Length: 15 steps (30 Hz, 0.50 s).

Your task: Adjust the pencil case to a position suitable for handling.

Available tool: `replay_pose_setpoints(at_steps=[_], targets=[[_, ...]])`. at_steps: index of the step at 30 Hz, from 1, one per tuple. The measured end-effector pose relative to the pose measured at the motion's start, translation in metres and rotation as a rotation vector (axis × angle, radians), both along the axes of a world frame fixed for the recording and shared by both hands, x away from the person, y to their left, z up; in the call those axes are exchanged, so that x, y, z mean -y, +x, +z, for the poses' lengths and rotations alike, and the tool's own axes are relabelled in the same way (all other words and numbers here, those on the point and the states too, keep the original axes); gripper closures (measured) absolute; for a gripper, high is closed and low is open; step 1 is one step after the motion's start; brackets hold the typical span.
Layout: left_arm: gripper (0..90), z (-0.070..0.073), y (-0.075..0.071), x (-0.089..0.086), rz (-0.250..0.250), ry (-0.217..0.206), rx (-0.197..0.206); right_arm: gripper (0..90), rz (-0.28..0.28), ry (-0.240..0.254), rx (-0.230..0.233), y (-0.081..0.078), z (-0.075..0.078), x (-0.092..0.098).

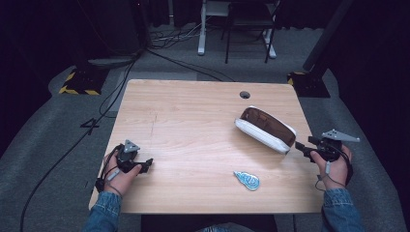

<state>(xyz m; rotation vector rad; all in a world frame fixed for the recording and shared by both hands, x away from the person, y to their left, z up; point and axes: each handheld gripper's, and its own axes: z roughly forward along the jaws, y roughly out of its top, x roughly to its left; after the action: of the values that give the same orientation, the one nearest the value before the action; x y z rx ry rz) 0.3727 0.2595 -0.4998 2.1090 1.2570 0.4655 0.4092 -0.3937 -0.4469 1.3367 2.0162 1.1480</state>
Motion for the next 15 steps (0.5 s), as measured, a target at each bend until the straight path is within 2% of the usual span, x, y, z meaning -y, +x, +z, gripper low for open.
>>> replay_pose_setpoints(at_steps=[7, 9, 11, 15], targets=[[21.7, -0.002, 0.0, -0.006, 0.016, -0.013, 0.002, 31.7, 0.021, -0.004, 0.011, 0.011, 0.009, -0.009], [21.3, -0.002, 0.0, -0.006, 0.019, -0.019, 0.004, 31.8, 0.022, -0.006, 0.011, 0.013, 0.009, -0.011], [18.0, -0.005, 0.002, -0.007, 0.012, -0.02, 0.028, 32.9, 0.033, -0.012, 0.011, 0.018, 0.009, -0.014], [17.0, -0.005, 0.002, -0.007, 0.015, -0.02, 0.023, 34.3, 0.042, -0.022, 0.0, 0.024, 0.007, -0.019]])
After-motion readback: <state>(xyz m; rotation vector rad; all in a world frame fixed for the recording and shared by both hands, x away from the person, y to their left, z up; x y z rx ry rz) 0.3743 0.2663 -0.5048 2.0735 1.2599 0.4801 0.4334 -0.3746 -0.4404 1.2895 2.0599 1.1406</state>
